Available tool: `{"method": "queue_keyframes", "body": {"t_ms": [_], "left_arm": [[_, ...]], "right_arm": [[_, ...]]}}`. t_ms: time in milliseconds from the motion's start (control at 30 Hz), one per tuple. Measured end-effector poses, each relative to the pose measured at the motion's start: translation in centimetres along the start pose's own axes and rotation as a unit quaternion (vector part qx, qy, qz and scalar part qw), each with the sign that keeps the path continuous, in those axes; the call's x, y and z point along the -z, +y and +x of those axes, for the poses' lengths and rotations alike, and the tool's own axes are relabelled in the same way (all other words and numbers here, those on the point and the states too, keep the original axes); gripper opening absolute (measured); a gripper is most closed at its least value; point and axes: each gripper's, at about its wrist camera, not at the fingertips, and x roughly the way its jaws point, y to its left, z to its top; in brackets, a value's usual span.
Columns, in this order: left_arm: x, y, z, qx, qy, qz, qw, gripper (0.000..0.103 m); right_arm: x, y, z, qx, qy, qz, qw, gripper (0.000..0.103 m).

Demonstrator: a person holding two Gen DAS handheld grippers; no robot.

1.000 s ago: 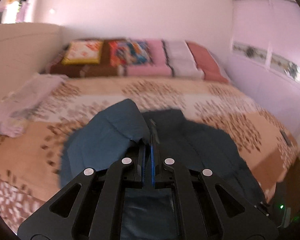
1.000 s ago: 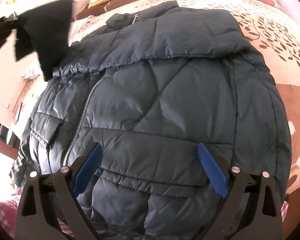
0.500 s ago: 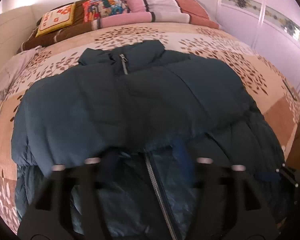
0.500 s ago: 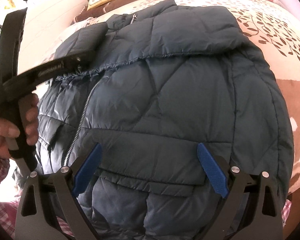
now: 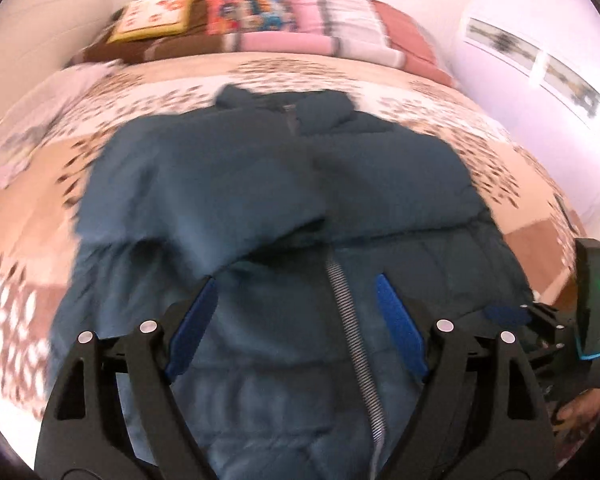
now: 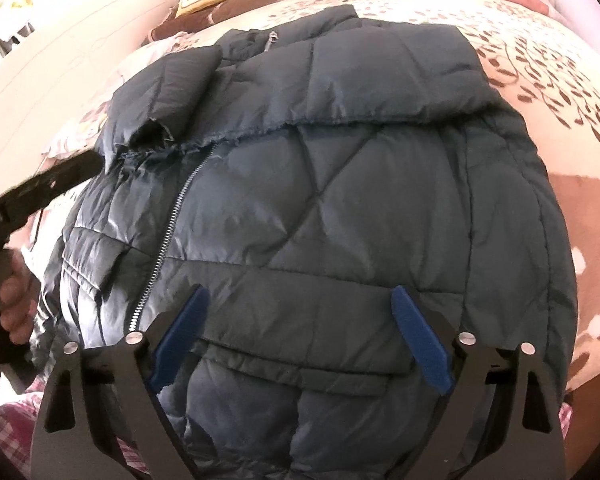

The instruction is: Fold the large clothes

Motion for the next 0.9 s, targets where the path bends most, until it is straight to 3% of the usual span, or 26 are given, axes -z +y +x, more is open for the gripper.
{"method": "queue_keyframes", "body": {"t_ms": [133,267,467,600,767,867,900], "left_arm": [[1.8,2.7,-1.1,-0.051,0.000,-0.041,0.9978,0.080],[3.1,3.9,-1.1,-0.078,0.002,-0.054,0.9955,0.080],[3.8,5.0,-1.5,-0.086,-0.005,-0.066,0.9941,0.080],[4.1,5.9,-2.0,-0.085,-0.013,-0.084,0.9927,0.080],[4.7,6.8,-2.3,-0.082,-0.016,-0.099,0.9916,0.080],[4.8,7.3,-2.3,-0.081,-0.016,-0.110,0.9905,0.080],[4.8,7.5,-2.2,-0.081,-0.014,-0.114,0.9901,0.080]], "right_arm": [[-0.8,2.1,-0.8,0.007,-0.017,-0.042,0.999,0.088],[-2.5,4.8,-0.5,0.006,-0.029,-0.084,0.996,0.088],[-5.7,9.9,0.3,0.012,-0.059,-0.156,0.986,0.088],[-7.8,13.9,1.7,0.039,-0.083,-0.234,0.968,0.088],[-9.3,17.0,5.2,0.090,-0.081,-0.317,0.941,0.086],[-9.4,18.2,7.2,0.107,-0.065,-0.363,0.923,0.078],[-9.3,18.5,7.6,0.110,-0.062,-0.373,0.919,0.069]]}}
